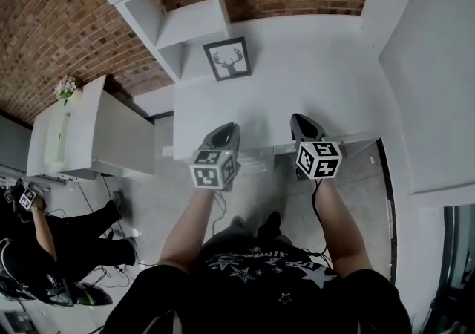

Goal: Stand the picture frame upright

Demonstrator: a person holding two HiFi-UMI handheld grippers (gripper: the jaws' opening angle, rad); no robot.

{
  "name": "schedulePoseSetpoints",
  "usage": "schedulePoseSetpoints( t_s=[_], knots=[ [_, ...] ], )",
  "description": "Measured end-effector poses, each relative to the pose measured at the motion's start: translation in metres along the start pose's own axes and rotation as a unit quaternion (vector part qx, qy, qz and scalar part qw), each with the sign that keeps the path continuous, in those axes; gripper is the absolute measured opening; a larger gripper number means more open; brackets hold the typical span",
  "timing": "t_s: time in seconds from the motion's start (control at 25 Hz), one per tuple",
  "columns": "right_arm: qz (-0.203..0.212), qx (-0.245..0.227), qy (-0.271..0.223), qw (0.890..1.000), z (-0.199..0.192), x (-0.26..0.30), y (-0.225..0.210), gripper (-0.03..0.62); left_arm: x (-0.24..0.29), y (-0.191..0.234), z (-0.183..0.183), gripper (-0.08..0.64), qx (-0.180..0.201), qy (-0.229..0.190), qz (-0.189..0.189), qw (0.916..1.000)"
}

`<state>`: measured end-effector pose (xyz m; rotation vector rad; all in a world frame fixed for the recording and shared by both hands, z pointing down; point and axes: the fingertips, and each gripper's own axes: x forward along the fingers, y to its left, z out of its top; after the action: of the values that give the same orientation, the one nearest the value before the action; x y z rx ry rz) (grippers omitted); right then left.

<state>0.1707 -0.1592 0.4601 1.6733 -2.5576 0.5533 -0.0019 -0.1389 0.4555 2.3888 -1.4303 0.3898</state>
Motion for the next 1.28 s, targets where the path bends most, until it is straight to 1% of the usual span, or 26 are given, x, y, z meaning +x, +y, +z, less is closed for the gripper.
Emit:
schedulePoseSetpoints(
  t_s=[0.2, 0.32, 0.4, 0.52, 0.64, 0.76, 1.12, 1.28],
  knots=[
    [-0.015, 0.001, 0.001, 1.0, -0.004, -0.006, 0.005, 0.021, 0.0, -0.004, -0.007, 0.047, -0.004, 0.004, -0.025, 0.9997],
    [-0.027, 0.002, 0.002, 1.0, -0.01, -0.011, 0.015, 0.02, -0.011, 0.003, -0.015, 0.046, -0.007, 0.009, -0.037, 0.9993],
    [-0.033, 0.001, 0.009, 0.999, -0.019, -0.014, 0.029, 0.018, -0.024, 0.013, -0.022, 0.046, -0.006, 0.011, -0.04, 0.9991],
    [-0.036, -0.014, 0.022, 0.999, -0.035, -0.021, 0.06, 0.017, -0.044, 0.031, -0.037, 0.046, 0.003, 0.012, -0.037, 0.9993],
    [-0.037, -0.02, 0.018, 0.999, -0.041, -0.028, 0.091, 0.017, -0.064, 0.043, -0.049, 0.044, -0.009, 0.02, -0.049, 0.9985],
    [-0.044, -0.021, 0.013, 0.999, -0.045, -0.04, 0.116, 0.017, -0.084, 0.046, -0.058, 0.043, -0.012, 0.024, -0.072, 0.9971],
    [-0.08, -0.037, 0.006, 0.996, -0.055, -0.091, 0.165, 0.017, -0.143, 0.041, -0.066, 0.042, 0.007, 0.005, -0.106, 0.9943],
    [-0.092, -0.04, 0.005, 0.995, -0.066, -0.112, 0.185, 0.017, -0.169, 0.037, -0.074, 0.041, 0.014, 0.0, -0.119, 0.9928]
  ],
)
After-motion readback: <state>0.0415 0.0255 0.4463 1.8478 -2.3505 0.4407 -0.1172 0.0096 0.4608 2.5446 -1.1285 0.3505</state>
